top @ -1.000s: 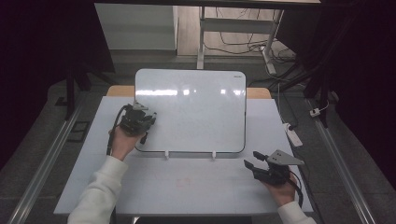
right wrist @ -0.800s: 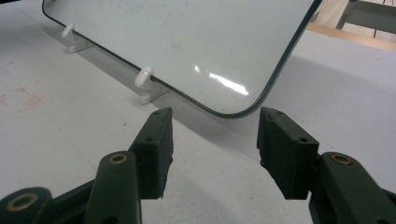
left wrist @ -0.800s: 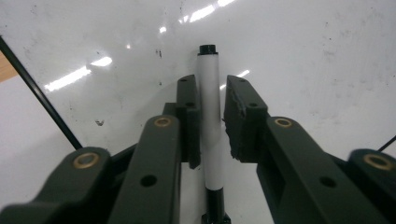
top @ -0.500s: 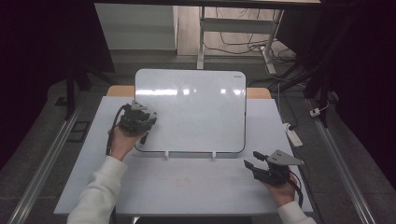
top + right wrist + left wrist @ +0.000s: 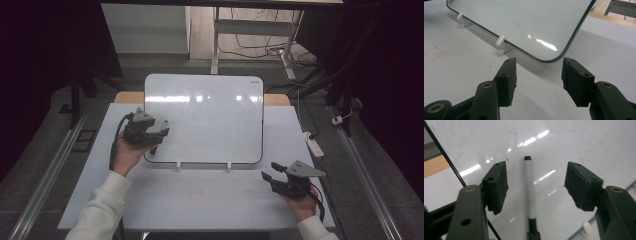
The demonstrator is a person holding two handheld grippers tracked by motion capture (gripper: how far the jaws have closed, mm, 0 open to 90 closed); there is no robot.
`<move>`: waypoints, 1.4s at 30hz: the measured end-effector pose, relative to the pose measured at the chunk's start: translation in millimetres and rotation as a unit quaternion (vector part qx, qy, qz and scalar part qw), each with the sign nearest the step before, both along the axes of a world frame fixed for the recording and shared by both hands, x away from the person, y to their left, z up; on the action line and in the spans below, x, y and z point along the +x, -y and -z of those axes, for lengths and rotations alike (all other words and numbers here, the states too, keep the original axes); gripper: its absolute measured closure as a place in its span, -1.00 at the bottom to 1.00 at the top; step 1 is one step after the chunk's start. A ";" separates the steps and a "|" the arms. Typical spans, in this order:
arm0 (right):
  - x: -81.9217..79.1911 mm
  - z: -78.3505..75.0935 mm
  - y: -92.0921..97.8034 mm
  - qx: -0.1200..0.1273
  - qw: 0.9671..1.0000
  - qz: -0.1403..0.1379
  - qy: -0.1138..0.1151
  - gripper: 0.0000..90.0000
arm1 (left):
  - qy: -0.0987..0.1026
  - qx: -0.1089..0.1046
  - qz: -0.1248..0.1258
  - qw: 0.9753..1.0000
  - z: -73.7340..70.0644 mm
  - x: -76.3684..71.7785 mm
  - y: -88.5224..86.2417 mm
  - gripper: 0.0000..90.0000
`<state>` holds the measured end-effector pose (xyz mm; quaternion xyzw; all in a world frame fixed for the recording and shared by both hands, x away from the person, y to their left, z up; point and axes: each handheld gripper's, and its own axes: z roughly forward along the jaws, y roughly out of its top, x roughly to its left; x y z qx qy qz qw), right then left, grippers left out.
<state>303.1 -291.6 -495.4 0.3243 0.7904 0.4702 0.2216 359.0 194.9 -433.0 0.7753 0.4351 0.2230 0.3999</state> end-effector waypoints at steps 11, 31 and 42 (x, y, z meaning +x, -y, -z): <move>1.5 -3.5 1.7 0.003 1.000 -0.024 0.007 -0.01 | 0.025 -0.040 0.046 0.998 5.9 -64.3 -26.3 -0.42; -1.8 0.9 14.0 -0.038 0.998 -0.040 0.022 -0.02 | -0.022 -0.057 0.072 0.996 69.4 -115.8 -33.8 -0.48; 0.0 6.5 18.5 -0.043 0.998 -0.038 0.015 -0.02 | -0.017 -0.051 0.072 0.996 71.1 -118.1 -34.7 -0.48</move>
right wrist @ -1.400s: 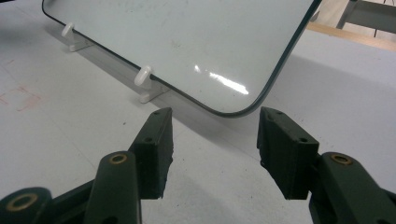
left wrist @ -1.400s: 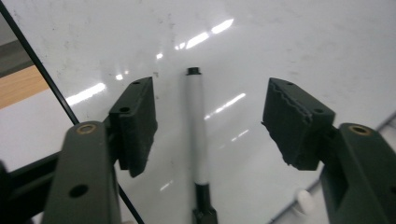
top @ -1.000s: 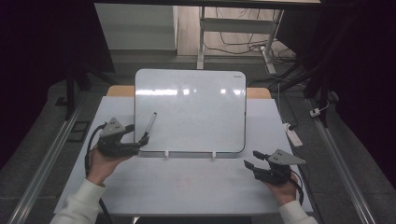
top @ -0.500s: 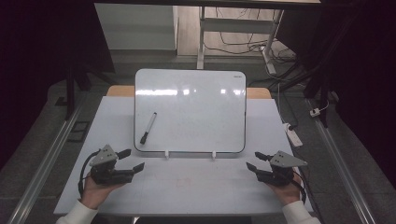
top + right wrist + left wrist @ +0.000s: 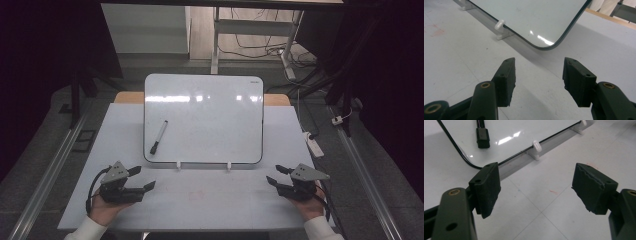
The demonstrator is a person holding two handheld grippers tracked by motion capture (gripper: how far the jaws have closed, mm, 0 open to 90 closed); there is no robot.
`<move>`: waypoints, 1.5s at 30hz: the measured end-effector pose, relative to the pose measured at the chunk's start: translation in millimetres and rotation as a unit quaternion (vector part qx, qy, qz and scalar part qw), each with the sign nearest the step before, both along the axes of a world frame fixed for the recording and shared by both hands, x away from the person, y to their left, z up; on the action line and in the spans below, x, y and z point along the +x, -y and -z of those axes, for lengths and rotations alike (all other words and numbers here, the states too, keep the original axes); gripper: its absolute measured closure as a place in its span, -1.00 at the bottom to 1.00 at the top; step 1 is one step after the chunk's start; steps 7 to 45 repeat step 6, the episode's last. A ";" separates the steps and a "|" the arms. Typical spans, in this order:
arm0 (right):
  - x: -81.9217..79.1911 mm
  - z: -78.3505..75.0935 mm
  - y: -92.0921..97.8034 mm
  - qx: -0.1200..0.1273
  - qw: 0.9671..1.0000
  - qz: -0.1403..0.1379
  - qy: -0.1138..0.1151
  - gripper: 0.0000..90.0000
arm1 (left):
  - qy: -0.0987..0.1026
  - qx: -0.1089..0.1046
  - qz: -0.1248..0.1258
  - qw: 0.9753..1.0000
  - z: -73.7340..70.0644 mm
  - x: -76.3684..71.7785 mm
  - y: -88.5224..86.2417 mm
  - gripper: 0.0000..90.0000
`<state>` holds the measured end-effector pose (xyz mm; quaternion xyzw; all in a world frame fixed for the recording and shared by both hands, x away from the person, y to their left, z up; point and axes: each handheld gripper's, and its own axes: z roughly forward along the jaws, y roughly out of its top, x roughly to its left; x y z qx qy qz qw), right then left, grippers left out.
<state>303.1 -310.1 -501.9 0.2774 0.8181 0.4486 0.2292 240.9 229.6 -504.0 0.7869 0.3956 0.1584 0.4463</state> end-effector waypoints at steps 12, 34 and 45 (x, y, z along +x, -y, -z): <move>0.2 1.1 -2.8 -0.001 1.000 -0.004 0.003 -0.04 | -0.002 -0.003 0.002 1.000 0.7 1.4 -1.3 -0.48; 0.2 1.1 -2.8 -0.001 1.000 -0.004 0.003 -0.04 | -0.002 -0.003 0.002 1.000 0.7 1.4 -1.3 -0.48; 0.2 1.1 -2.8 -0.001 1.000 -0.004 0.003 -0.04 | -0.002 -0.003 0.002 1.000 0.7 1.4 -1.3 -0.48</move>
